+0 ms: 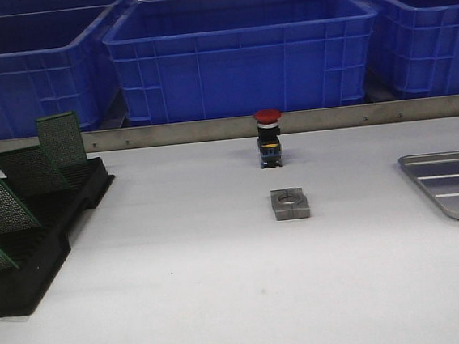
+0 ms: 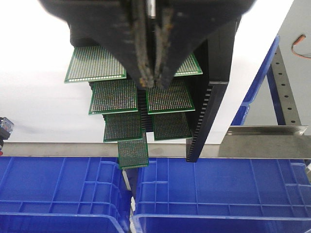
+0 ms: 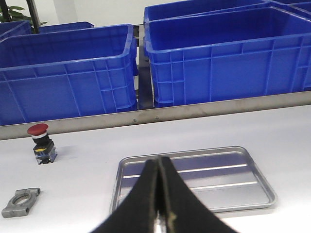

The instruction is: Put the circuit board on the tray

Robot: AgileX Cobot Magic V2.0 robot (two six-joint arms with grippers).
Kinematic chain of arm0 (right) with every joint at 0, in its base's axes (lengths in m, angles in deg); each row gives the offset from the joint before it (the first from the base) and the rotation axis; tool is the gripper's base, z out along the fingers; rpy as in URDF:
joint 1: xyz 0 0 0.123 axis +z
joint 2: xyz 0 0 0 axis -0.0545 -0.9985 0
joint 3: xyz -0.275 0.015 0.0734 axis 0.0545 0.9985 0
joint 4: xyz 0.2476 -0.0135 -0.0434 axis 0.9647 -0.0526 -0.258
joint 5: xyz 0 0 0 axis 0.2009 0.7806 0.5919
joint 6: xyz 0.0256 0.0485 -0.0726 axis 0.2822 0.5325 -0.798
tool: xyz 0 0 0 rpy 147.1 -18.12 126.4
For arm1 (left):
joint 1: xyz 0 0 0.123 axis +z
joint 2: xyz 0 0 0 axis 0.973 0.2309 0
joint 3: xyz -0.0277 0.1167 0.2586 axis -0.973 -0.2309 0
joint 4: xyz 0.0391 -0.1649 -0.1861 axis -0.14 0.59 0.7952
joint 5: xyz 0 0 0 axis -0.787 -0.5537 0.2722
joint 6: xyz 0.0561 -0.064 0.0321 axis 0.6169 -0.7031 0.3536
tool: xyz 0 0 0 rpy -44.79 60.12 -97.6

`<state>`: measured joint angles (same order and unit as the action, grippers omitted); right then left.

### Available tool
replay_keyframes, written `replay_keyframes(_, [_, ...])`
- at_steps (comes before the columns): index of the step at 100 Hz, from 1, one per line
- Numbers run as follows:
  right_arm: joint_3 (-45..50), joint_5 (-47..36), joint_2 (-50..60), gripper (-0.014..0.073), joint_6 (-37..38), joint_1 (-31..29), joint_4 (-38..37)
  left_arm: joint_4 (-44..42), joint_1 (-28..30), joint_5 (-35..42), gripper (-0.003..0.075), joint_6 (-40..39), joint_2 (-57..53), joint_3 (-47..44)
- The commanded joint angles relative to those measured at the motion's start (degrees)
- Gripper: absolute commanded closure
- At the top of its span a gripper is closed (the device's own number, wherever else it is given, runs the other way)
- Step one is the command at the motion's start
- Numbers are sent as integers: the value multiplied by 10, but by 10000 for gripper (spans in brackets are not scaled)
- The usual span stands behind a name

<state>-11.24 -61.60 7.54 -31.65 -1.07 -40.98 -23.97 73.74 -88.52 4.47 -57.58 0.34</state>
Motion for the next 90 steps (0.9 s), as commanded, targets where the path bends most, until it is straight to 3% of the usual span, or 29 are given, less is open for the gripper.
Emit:
replay_keyframes(1, [-7,-40,17,655,-2,2,-5,5,0,44,741,-6,-17,-28])
replay_keyframes(90, [-7,-41,17,655,-2,2,-5,-1,0,64,741,-6,-17,-28])
